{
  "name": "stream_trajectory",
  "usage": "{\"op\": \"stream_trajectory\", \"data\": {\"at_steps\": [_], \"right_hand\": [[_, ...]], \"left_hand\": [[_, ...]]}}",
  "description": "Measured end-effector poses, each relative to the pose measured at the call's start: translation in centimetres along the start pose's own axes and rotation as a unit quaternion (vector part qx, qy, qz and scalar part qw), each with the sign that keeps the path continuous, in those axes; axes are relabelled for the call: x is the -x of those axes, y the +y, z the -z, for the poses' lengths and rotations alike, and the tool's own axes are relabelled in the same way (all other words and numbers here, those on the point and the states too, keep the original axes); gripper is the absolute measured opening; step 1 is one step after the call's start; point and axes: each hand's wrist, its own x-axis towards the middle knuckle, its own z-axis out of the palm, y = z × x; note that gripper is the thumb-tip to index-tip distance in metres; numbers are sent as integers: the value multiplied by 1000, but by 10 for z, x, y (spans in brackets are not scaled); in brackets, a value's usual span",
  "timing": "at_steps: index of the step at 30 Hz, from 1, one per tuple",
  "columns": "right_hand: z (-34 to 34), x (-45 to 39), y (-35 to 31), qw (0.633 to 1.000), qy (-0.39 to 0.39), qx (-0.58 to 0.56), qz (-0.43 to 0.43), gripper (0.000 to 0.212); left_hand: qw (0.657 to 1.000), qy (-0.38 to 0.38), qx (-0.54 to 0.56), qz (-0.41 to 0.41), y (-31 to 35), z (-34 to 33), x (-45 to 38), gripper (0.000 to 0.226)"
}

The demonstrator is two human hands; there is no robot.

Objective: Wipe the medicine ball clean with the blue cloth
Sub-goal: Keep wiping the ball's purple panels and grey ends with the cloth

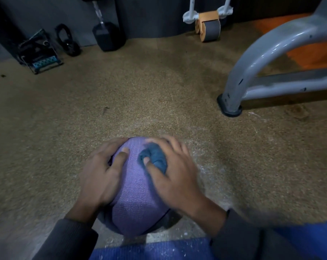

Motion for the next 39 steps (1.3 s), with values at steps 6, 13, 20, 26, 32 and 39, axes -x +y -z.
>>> {"op": "stream_trajectory", "data": {"at_steps": [6,13,20,26,32,39], "right_hand": [[0,-49,58,915,-98,-208,-333,24],[3,-11,12,999,-22,-27,-15,40],[5,-50,50,921,-109,-205,-314,24],[1,-21,0,999,-26,30,-8,38],[8,-49,42,935,-111,-183,-283,21],[9,-36,11,986,-127,-25,-108,35]], "left_hand": [[1000,-3,-14,-9,6,-3,2,56],[1000,-14,15,-22,1,-2,-1,48],[999,-6,34,-31,-1,-2,4,42],[999,-25,-12,-25,3,-3,-4,59],[999,-14,-20,-33,6,-2,6,57],[998,-30,9,-62,1,-1,6,46]]}}
